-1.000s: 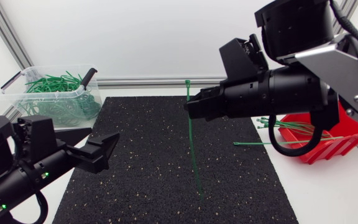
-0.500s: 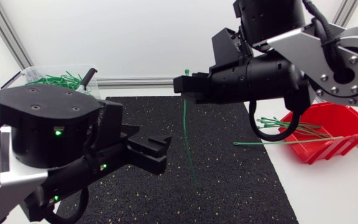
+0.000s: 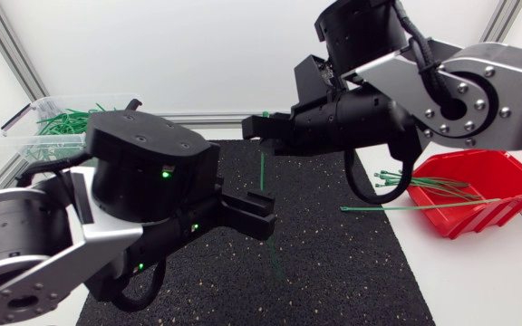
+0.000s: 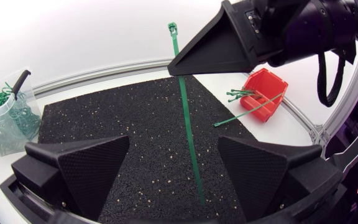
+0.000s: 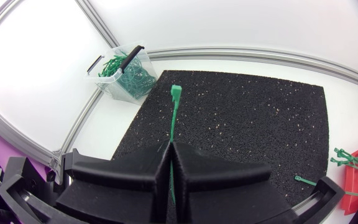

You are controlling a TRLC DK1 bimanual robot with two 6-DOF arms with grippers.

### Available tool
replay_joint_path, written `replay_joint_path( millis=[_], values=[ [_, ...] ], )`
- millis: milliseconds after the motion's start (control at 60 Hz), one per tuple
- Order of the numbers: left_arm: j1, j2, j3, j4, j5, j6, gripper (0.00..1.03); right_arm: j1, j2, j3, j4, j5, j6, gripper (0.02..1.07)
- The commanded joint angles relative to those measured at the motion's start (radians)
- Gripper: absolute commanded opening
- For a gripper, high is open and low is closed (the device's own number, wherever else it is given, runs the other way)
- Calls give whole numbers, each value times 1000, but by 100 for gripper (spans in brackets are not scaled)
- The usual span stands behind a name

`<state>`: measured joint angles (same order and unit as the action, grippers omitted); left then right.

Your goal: Take a green cable tie from the red box, thread the tail through the head to close it, then place it in the transparent bin on the left.

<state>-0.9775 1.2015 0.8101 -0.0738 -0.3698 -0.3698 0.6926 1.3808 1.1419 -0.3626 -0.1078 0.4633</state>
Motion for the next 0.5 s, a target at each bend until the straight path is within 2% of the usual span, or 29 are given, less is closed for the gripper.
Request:
replay_joint_path(
  millis=[0,233,367,483],
  values=[
    [-4,36,15,35,-17,-1,99,7,12,36,1,-6,29,8],
    [0,75,-3,112,-66,22,96,15,20,41,1,-7,35,8],
    [11,99,-8,134,-83,35,87,16,23,44,1,-7,40,8],
    [17,113,-12,144,-89,35,86,21,26,41,1,-6,44,8]
  ],
)
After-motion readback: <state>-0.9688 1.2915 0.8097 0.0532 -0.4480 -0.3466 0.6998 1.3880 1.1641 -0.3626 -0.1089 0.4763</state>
